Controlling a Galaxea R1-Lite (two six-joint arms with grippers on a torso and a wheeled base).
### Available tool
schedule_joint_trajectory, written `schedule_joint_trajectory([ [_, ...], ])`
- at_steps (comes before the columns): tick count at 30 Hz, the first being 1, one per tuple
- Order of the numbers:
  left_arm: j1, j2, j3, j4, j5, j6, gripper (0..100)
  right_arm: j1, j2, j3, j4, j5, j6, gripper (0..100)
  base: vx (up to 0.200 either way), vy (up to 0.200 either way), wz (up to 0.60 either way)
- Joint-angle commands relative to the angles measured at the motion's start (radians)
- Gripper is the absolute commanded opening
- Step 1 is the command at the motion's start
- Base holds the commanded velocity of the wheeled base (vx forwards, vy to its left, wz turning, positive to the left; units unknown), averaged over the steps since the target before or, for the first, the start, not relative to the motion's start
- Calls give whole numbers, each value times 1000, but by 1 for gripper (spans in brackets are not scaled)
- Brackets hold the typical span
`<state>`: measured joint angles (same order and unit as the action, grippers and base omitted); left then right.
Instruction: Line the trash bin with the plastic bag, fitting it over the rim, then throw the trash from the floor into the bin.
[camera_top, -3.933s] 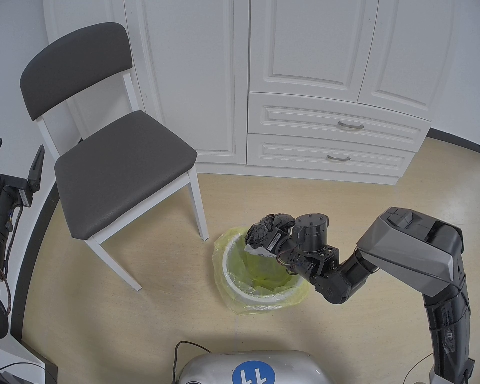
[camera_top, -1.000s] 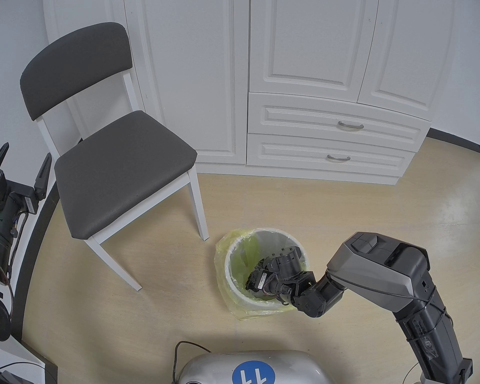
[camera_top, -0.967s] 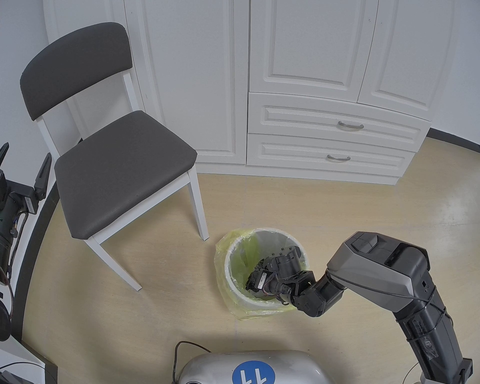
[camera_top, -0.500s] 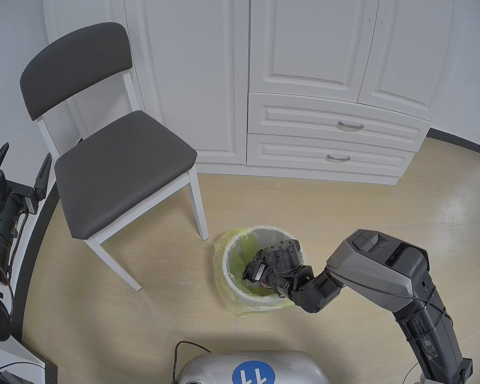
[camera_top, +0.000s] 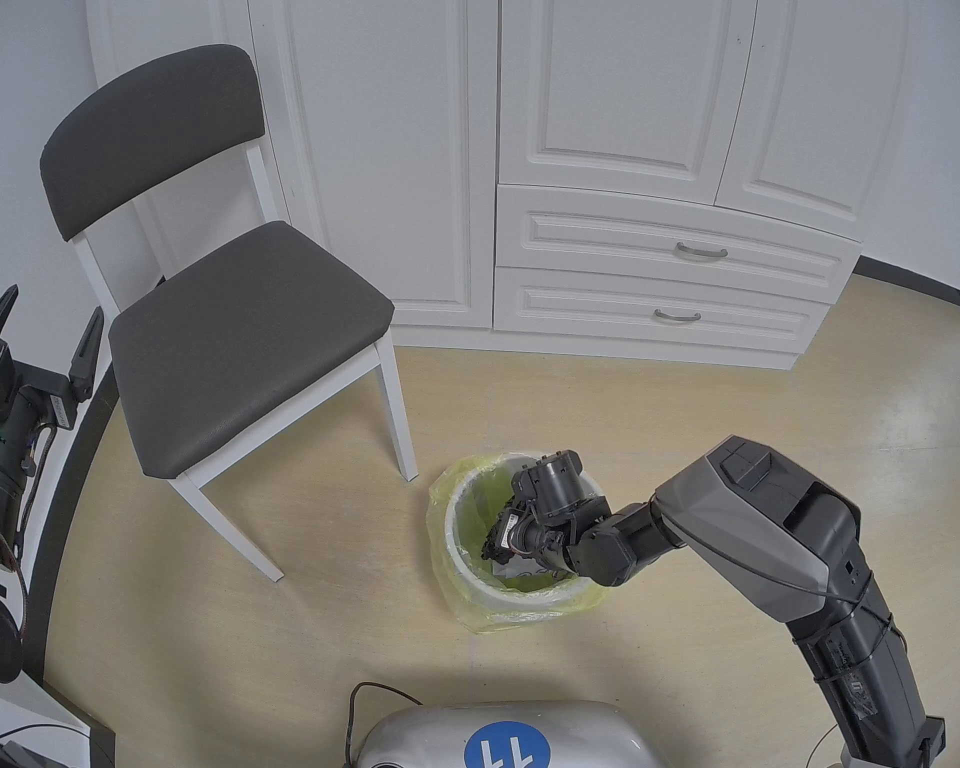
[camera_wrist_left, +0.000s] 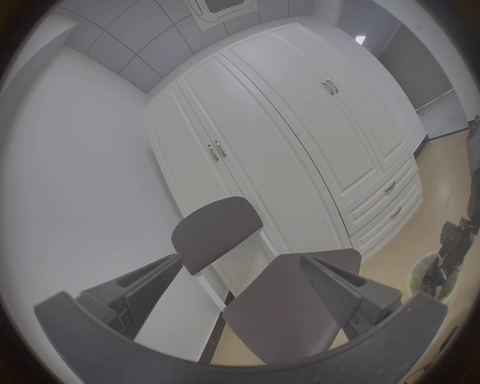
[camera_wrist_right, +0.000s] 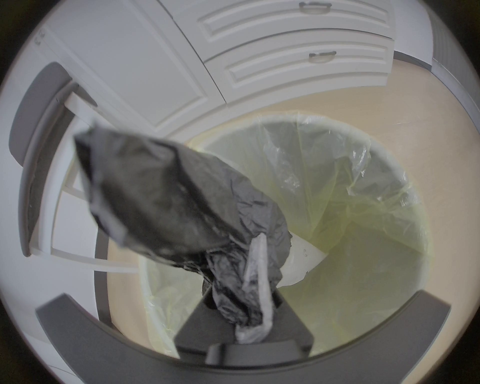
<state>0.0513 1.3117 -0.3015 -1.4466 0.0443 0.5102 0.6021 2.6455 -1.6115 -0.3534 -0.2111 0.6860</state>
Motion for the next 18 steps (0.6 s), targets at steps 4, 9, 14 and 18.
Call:
schedule_joint_trajectory([
  [4,1,6,-1,0,0,2,100,2,44,-133,76,15,-42,0,0,0,0],
  [9,1,18,2,0,0,4,100,13,73,-131,77,13,-49,0,0,0,0],
  [14,1,14,4,0,0,4,100,13,80,-142,126,15,-71,0,0,0,0],
  [18,1,11,2,0,0,4,100,11,82,-168,175,15,-66,0,0,0,0],
])
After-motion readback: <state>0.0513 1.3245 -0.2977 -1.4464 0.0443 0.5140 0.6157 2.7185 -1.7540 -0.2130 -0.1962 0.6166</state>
